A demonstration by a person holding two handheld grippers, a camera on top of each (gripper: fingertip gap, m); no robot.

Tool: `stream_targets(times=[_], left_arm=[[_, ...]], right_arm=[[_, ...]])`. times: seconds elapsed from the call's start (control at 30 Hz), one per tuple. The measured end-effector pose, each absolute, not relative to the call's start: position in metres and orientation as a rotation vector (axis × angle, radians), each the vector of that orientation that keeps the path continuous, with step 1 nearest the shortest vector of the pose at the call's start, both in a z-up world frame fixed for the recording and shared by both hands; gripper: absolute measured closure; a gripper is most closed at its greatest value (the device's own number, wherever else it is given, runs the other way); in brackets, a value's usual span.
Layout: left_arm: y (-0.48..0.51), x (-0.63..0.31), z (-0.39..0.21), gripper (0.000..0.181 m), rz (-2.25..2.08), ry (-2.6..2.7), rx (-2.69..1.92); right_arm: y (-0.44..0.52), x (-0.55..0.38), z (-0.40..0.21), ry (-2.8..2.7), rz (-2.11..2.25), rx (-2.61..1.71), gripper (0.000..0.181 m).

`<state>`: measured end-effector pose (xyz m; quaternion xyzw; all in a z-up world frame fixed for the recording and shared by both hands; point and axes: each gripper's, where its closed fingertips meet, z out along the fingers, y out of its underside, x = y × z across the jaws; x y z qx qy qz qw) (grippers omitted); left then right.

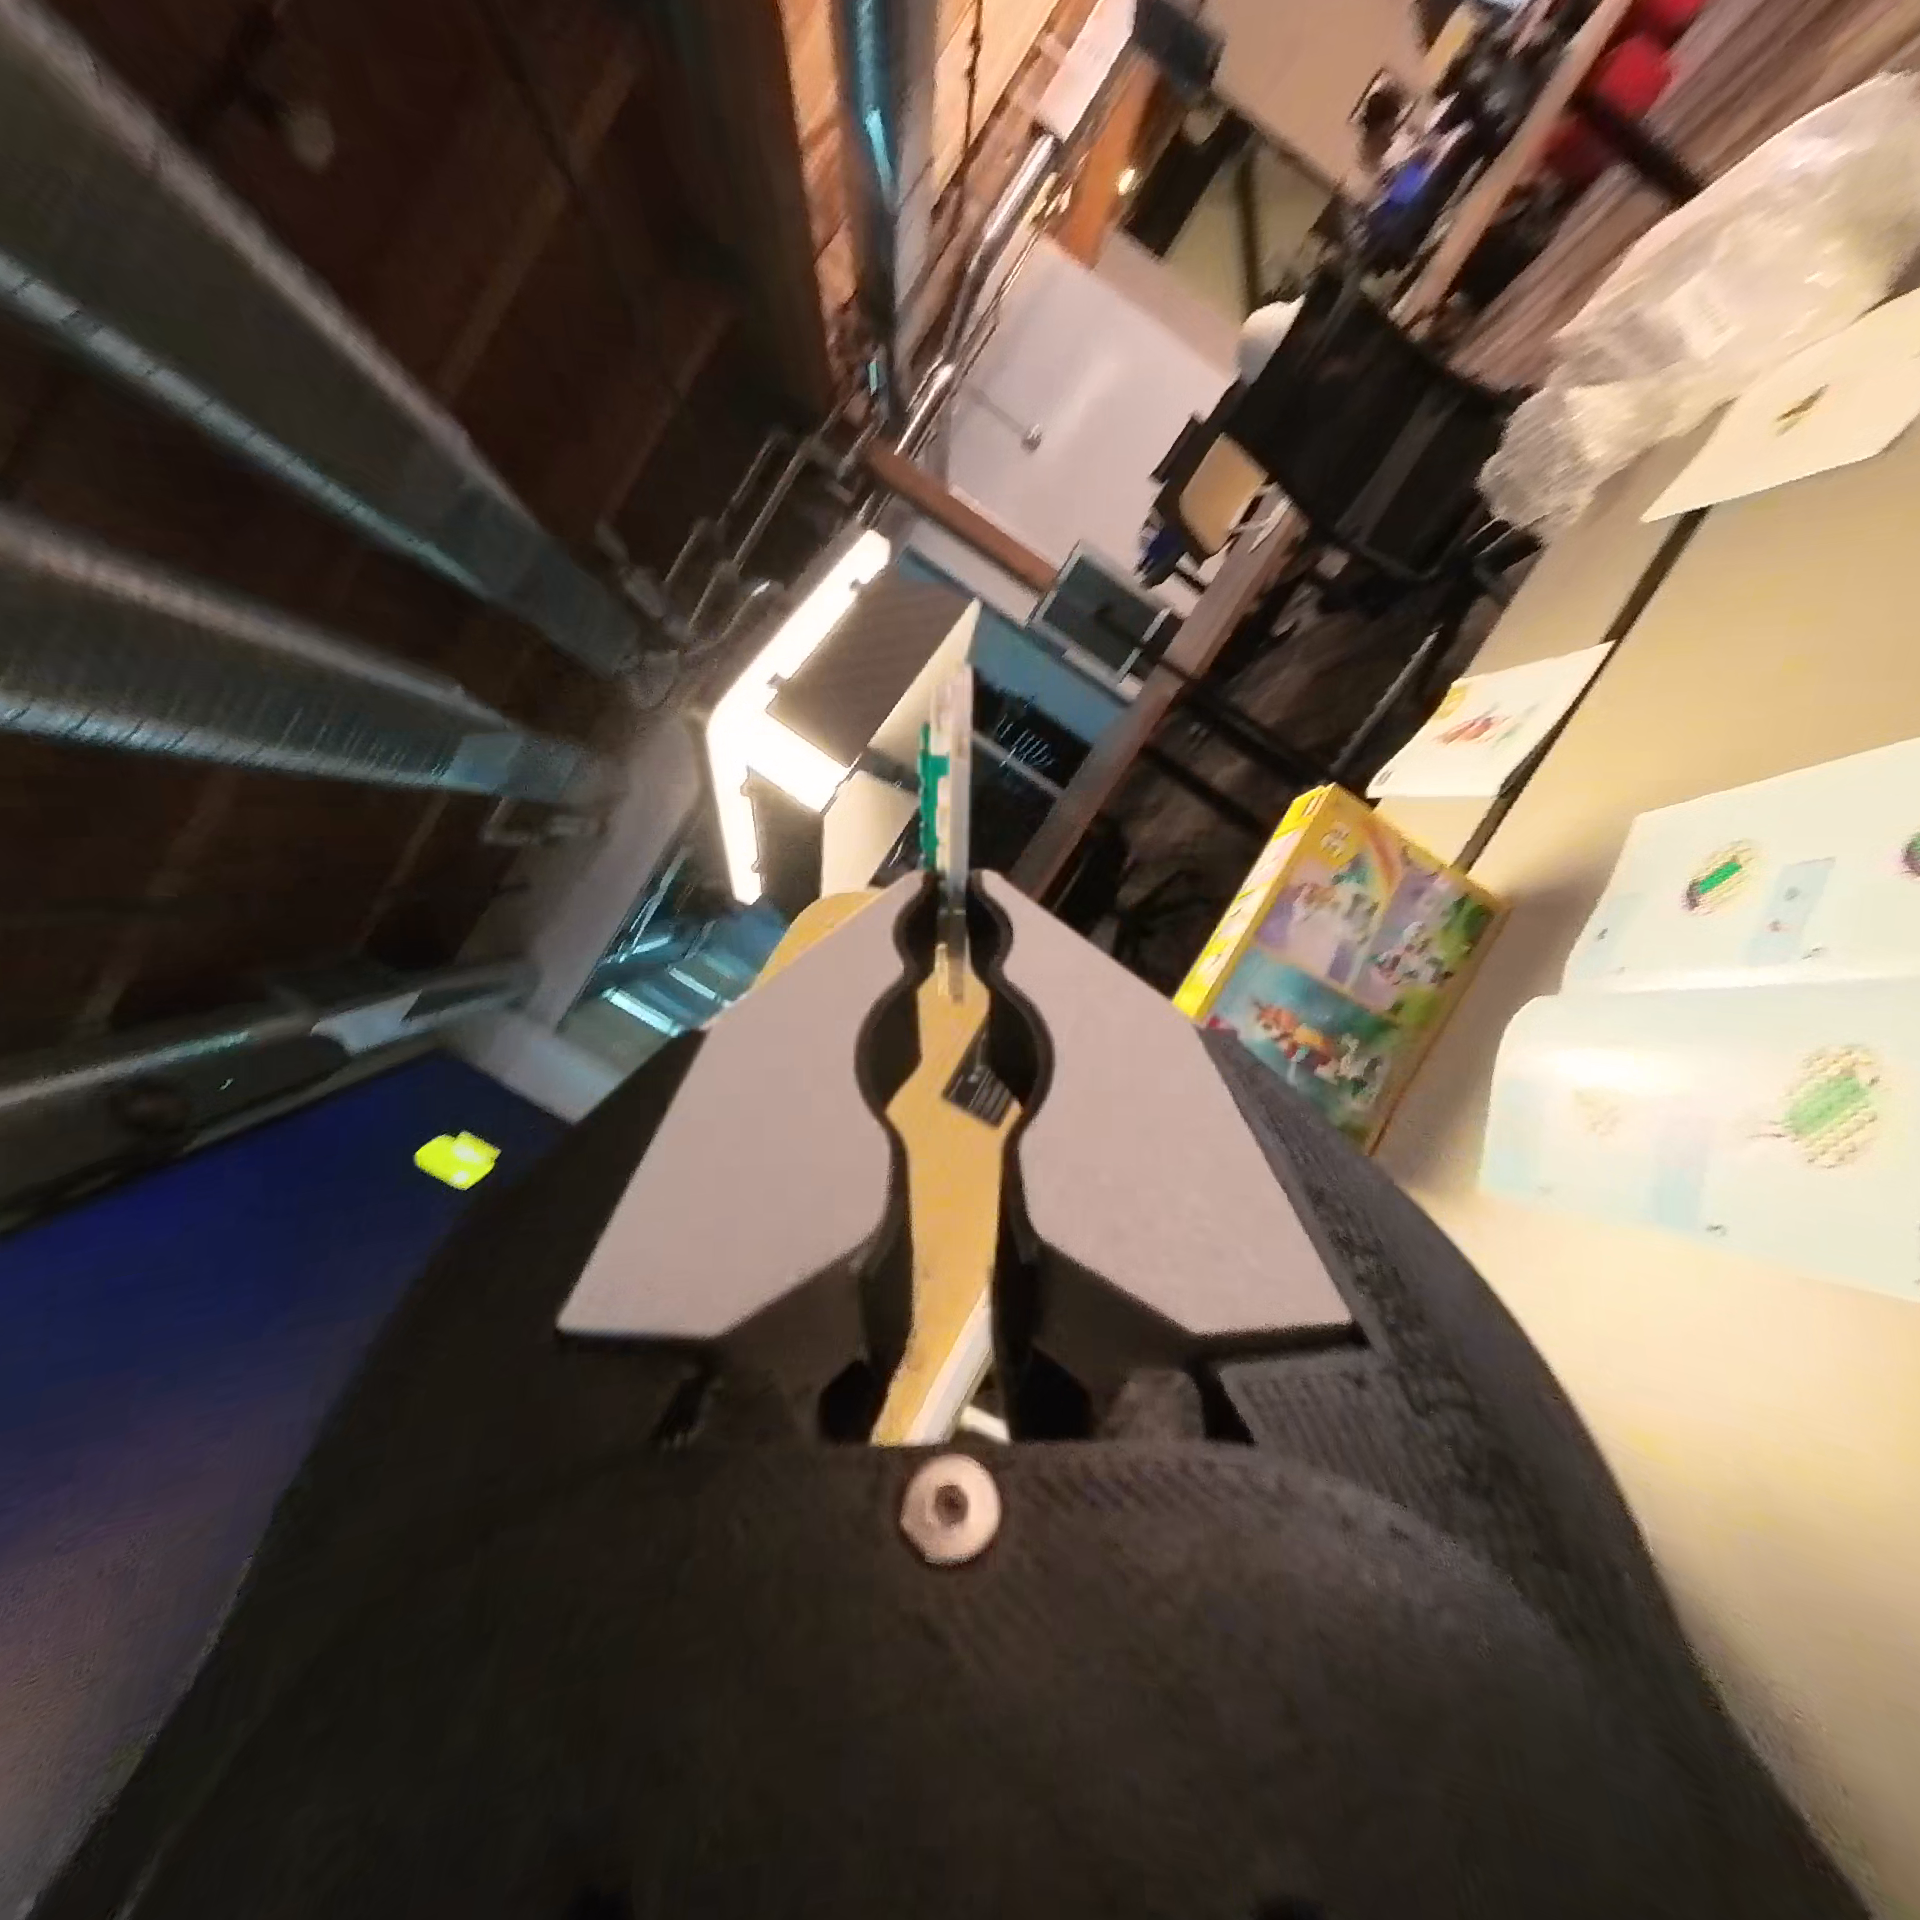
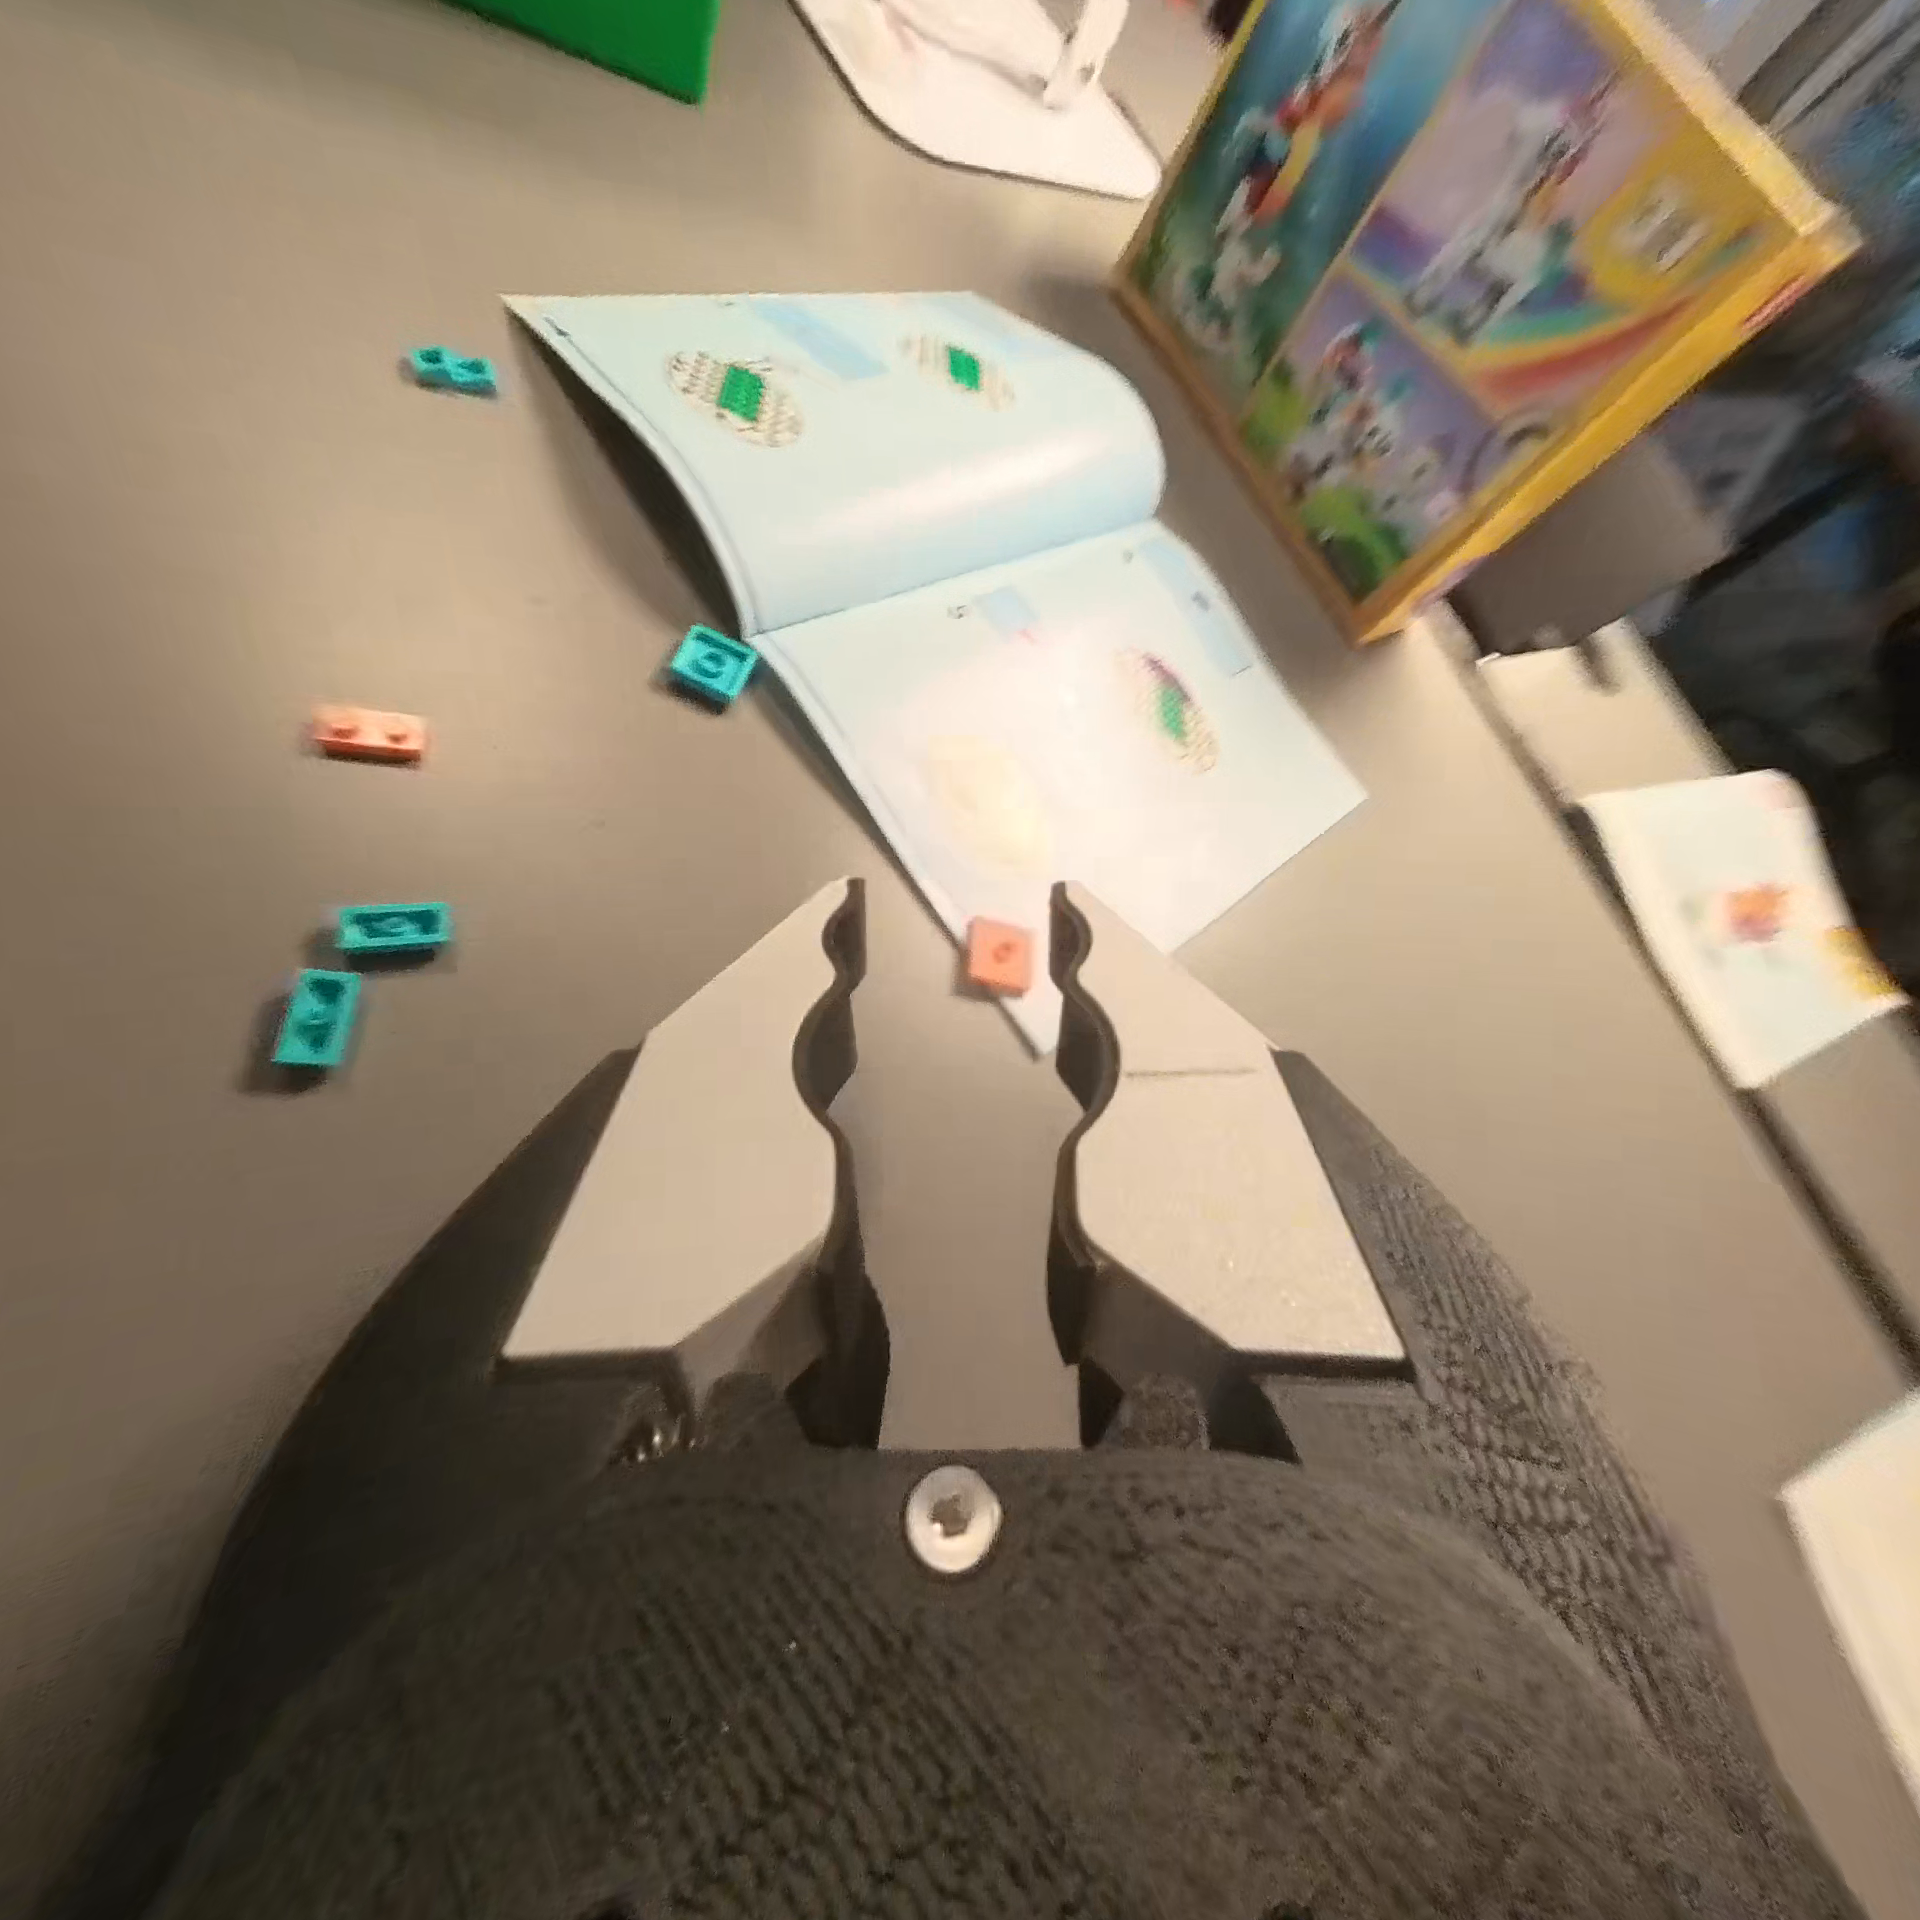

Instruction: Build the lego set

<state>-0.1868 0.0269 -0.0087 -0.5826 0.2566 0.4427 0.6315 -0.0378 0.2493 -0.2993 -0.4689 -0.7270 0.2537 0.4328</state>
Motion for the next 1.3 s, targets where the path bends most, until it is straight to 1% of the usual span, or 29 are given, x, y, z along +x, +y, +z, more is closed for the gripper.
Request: stream_targets(times=[0.2, 0.33, 0.53, 0.63, 0.8, 0.87, 0.9, 0.93, 1.0, 1.2, 1.3], left_arm=[[0.011, -0.201, -0.007, 0.177, 1.096, 0.512, -1.372], [0.015, -0.202, -0.010, 0.177, 1.067, 0.520, -1.380], [0.027, -0.210, -0.019, 0.177, 1.071, 0.531, -1.441], [0.034, -0.212, -0.023, 0.177, 1.067, 0.542, -1.463], [0.041, -0.210, -0.027, 0.177, 1.077, 0.570, -1.483], [0.041, -0.209, -0.027, 0.177, 1.068, 0.575, -1.477], [0.041, -0.209, -0.026, 0.177, 1.061, 0.575, -1.471], [0.040, -0.208, -0.025, 0.177, 1.050, 0.577, -1.457], [0.038, -0.206, -0.021, 0.177, 1.015, 0.574, -1.416], [0.030, -0.206, -0.015, 0.177, 0.972, 0.544, -1.375], [0.030, -0.207, -0.016, 0.177, 0.962, 0.543, -1.378]], right_arm=[[0.251, -0.041, -0.282, -1.668, 0.565, -0.992, 0.146], [0.251, -0.040, -0.277, -1.648, 0.522, -0.906, 0.147], [0.210, -0.059, -0.291, -1.887, 0.476, -0.797, 0.142], [0.174, -0.088, -0.295, -2.013, 0.511, -0.741, 0.149], [0.171, -0.130, -0.319, -2.158, 0.329, -0.790, 0.142], [0.180, -0.140, -0.323, -2.149, 0.201, -0.770, 0.146], [0.186, -0.144, -0.321, -2.125, 0.135, -0.750, 0.153], [0.191, -0.149, -0.314, -2.074, 0.085, -0.728, 0.168], [0.200, -0.156, -0.295, -1.980, 0.067, -0.717, 0.179], [0.248, -0.157, -0.223, -1.706, 0.344, -1.041, 0.181], [0.258, -0.156, -0.215, -1.697, 0.383, -1.077, 0.181]])
